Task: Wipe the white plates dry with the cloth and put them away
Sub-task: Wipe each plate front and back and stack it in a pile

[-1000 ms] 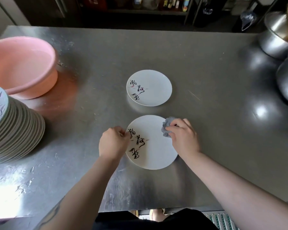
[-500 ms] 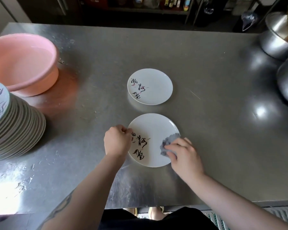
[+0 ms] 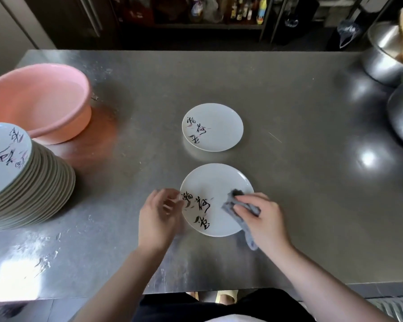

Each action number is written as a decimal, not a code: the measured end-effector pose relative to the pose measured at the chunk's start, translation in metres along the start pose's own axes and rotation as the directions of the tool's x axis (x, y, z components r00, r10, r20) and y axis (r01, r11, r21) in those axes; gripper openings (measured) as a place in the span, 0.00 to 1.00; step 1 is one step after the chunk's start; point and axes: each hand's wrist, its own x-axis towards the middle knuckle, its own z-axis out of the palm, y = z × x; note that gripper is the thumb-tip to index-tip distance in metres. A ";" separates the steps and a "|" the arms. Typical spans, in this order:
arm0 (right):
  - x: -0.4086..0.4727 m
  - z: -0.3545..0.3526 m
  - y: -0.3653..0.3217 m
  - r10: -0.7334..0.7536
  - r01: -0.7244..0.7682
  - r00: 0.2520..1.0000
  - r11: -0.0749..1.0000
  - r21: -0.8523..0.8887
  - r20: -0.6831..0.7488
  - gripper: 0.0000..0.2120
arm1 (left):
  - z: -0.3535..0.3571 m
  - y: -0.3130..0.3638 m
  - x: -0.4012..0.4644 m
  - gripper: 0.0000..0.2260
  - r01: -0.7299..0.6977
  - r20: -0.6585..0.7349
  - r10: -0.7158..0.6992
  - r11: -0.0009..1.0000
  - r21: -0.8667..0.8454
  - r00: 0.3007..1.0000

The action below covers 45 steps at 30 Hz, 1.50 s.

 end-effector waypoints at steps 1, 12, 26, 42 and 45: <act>0.000 -0.007 0.001 -0.003 0.004 0.999 1.000 0.014 -0.037 0.14 | 0.002 0.001 -0.007 0.07 -0.092 0.049 0.093 0.996 -0.013 0.995; -0.006 -0.018 0.008 -0.014 0.021 0.998 0.994 0.106 -0.068 0.18 | 0.038 -0.007 -0.027 0.14 -0.529 0.337 0.465 0.839 0.127 0.819; 0.021 -0.059 -0.052 -0.128 0.180 0.962 0.961 0.209 -0.242 0.14 | -0.010 0.072 0.005 0.08 0.009 -0.048 -0.029 0.928 -0.373 0.998; 0.027 -0.089 -0.208 -0.756 0.679 0.565 0.653 -0.335 -0.329 0.09 | -0.089 0.207 0.008 0.11 0.260 0.238 -0.148 0.156 -0.953 0.960; 0.015 -0.070 -0.214 -0.850 0.786 0.491 0.527 -0.324 -0.191 0.08 | -0.095 0.217 0.008 0.15 0.286 0.271 -0.121 0.120 -0.951 0.955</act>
